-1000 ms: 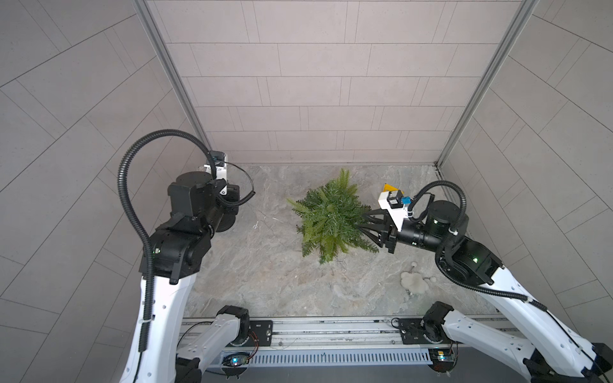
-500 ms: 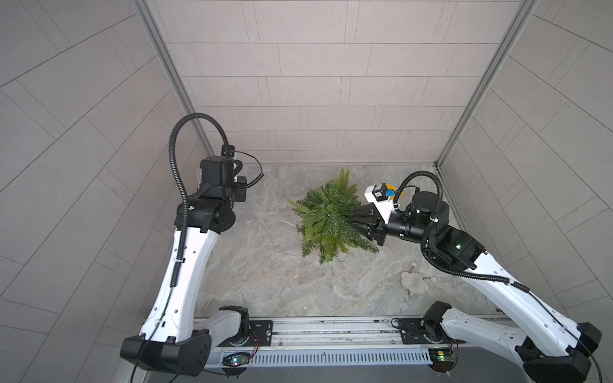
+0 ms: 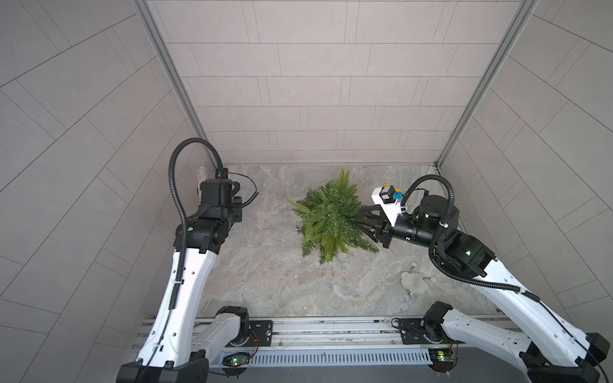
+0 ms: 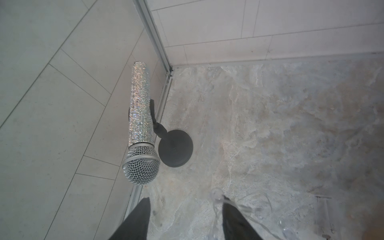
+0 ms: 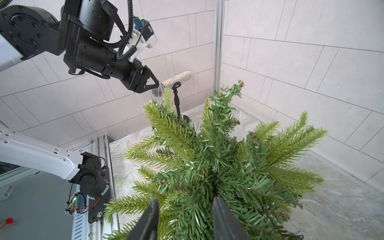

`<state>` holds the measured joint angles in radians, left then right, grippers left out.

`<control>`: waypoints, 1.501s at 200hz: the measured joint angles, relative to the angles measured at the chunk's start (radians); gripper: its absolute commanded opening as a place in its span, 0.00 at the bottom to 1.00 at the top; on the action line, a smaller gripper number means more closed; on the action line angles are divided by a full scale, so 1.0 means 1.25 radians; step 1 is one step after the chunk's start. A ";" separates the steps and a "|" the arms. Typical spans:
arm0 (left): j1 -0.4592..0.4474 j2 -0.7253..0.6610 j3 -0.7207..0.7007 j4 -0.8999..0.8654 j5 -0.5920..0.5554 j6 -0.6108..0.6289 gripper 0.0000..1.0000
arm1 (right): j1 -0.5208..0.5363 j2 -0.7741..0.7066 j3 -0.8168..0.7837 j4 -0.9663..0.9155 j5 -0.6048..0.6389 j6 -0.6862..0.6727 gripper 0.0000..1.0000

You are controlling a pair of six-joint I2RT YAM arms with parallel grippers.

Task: Remove string lights from the small christmas tree
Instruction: Place the light string at the center of the board, then remove the light string from the Christmas tree.

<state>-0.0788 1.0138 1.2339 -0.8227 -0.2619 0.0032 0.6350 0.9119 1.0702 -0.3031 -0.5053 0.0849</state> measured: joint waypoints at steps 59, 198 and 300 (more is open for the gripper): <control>0.000 -0.050 -0.031 -0.064 0.015 -0.034 0.89 | 0.000 -0.020 -0.013 -0.009 0.012 -0.006 0.46; -0.001 -0.044 -0.382 0.252 0.878 0.305 0.38 | 0.000 -0.050 -0.066 -0.007 0.016 -0.021 0.50; -0.028 0.125 -0.448 0.461 0.929 0.392 0.48 | 0.000 -0.086 -0.087 0.005 0.031 -0.032 0.51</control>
<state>-0.1135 1.1694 0.6743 -0.2462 0.8989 0.4938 0.6350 0.8047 0.9619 -0.2962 -0.4671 0.0444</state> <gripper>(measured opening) 0.473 0.514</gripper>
